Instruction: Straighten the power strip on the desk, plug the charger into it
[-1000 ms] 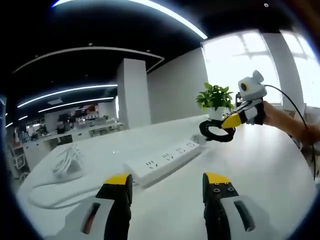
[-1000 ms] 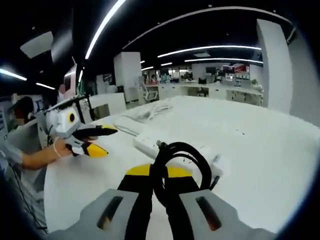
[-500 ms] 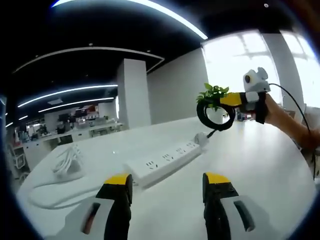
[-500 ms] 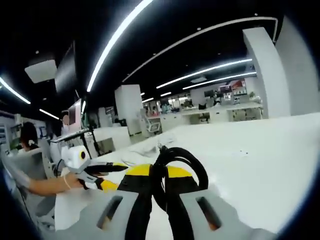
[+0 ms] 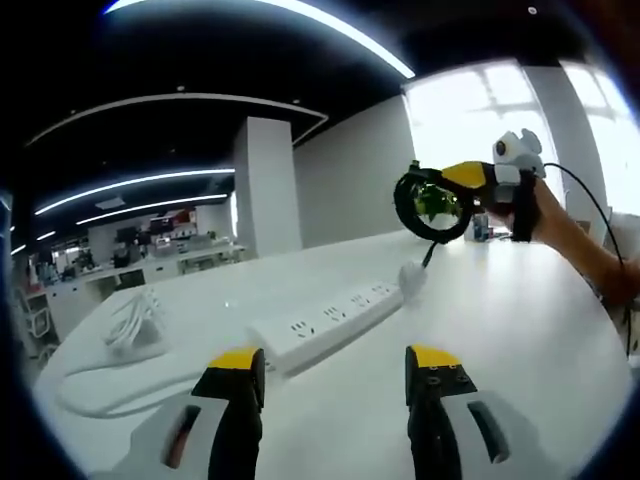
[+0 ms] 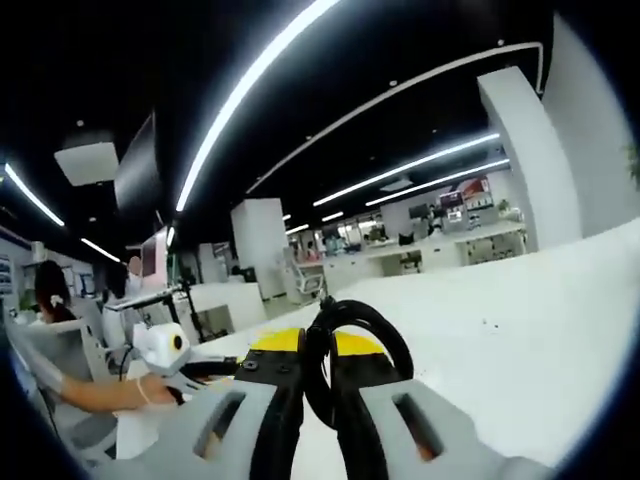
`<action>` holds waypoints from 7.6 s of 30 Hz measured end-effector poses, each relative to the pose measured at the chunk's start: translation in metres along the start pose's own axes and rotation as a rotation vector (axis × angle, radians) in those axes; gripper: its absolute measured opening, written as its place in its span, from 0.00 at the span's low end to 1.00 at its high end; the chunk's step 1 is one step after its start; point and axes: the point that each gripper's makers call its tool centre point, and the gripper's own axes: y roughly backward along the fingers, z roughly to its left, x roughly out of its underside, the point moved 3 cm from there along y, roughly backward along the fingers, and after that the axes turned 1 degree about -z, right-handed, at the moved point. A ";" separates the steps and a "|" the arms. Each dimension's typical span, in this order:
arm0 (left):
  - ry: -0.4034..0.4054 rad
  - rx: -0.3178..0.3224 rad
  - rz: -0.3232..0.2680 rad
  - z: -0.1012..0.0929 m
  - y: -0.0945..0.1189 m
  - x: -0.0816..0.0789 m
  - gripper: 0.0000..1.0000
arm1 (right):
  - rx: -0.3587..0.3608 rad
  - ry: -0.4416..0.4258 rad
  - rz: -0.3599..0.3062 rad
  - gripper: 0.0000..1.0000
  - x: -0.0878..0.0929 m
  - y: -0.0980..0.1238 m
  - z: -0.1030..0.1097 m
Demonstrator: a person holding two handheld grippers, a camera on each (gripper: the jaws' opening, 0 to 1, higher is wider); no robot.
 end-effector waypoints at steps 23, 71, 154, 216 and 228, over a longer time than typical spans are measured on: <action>0.001 -0.001 0.006 0.000 -0.001 0.001 0.57 | -0.100 -0.001 -0.136 0.08 -0.033 -0.021 0.034; 0.001 -0.014 -0.053 0.002 -0.015 -0.017 0.57 | -0.185 0.036 -0.184 0.08 -0.060 -0.045 0.050; -0.027 0.020 -0.186 -0.061 -0.086 -0.070 0.56 | -0.195 0.034 -0.214 0.08 -0.059 -0.035 0.061; -0.003 -0.070 -0.215 -0.066 -0.089 -0.062 0.39 | -0.206 0.029 -0.200 0.08 -0.047 -0.043 0.070; -0.016 -0.086 -0.191 -0.063 -0.090 -0.056 0.31 | -0.199 0.038 -0.200 0.08 -0.046 -0.042 0.070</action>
